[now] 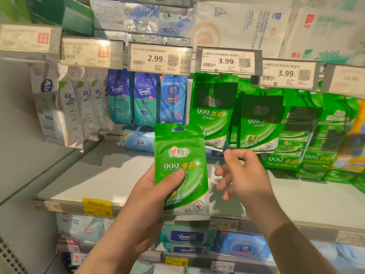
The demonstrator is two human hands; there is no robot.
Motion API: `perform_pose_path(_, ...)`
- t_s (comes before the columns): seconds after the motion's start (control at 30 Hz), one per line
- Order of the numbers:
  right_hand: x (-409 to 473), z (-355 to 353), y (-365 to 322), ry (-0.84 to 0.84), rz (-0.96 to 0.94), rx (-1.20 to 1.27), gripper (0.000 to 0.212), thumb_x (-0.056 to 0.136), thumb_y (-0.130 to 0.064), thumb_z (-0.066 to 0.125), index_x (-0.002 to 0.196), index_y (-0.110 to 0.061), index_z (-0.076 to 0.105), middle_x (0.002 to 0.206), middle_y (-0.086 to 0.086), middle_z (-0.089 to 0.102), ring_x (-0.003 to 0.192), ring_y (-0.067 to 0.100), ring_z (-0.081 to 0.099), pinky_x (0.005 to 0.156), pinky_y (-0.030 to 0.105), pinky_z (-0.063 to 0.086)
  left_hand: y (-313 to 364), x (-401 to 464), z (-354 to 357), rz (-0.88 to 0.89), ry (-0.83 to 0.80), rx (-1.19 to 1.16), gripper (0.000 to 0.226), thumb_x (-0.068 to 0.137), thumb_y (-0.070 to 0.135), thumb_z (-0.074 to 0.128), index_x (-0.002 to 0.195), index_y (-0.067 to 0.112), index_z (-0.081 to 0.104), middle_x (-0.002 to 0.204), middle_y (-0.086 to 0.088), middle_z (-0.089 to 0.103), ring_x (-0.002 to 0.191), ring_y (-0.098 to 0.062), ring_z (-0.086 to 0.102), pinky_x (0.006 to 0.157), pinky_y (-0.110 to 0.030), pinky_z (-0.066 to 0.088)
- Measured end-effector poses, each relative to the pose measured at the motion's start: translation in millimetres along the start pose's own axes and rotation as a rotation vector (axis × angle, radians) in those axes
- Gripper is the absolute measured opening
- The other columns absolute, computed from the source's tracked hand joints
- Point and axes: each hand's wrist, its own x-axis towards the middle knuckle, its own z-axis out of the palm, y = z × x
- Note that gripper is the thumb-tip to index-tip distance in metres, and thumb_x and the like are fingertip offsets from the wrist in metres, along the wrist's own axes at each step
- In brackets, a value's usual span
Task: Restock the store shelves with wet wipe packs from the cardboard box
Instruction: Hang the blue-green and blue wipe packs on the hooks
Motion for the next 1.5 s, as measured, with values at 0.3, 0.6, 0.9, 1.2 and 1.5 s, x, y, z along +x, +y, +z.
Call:
perform_pose_path(0.3,-40.7,-42.6,-18.9,-0.270,-0.001,-0.162,0.009,0.102,-0.030,0.057,0.101,-0.028,0.066,0.077,0.015,0.068,0.052,0.029,0.061,0.049,0.042,0.048,-12.2,35.1,61.7,0.061,-0.176,0.069,0.038,0.084,0.021,0.069,0.122,0.014,0.066,0.114,-0.009,0.077,0.106,-0.026,0.073,0.093,-0.038,0.058)
perform_pose_path(0.6,-29.4,-81.9,-21.5,-0.027,-0.134,-0.027,0.017,0.108,-0.023,0.046,0.102,-0.009,0.055,0.073,-0.009,0.068,0.044,0.024,0.054,0.039,0.036,0.042,-41.2,49.3,77.4,0.147,-0.301,0.392,0.023,0.089,0.035,0.065,0.106,0.022,0.073,0.080,-0.010,0.057,0.066,-0.015,0.055,0.064,-0.028,0.049)
perform_pose_path(0.9,-7.7,-90.0,-29.1,-0.067,-0.245,0.018,0.029,0.102,-0.046,0.054,0.101,-0.018,0.058,0.085,0.010,0.064,0.050,0.028,0.058,0.045,0.038,0.047,-37.4,65.9,93.8,0.235,-0.243,0.390,0.034,0.084,0.043,0.066,0.105,0.017,0.075,0.075,0.007,0.061,0.067,-0.017,0.054,0.068,-0.031,0.049)
perform_pose_path(1.2,17.6,-84.8,-2.3,-0.014,-0.079,-0.004,0.042,0.106,-0.039,0.050,0.135,-0.009,0.045,0.090,0.008,0.064,0.052,0.031,0.061,0.054,0.041,0.050,-54.3,79.7,86.1,0.163,-0.117,0.390,0.026,0.093,0.040,0.070,0.095,0.015,0.073,0.071,0.007,0.058,0.068,-0.017,0.055,0.073,-0.035,0.048)
perform_pose_path(1.5,34.6,-76.0,13.8,0.023,-0.073,0.007,0.030,0.104,-0.032,0.054,0.087,-0.008,0.048,0.062,0.006,0.066,0.054,0.033,0.059,0.055,0.042,0.048,-66.7,91.3,86.6,0.022,0.049,0.211,0.020,0.099,0.024,0.064,0.103,0.005,0.072,0.074,0.000,0.067,0.072,-0.015,0.064,0.075,-0.029,0.058)
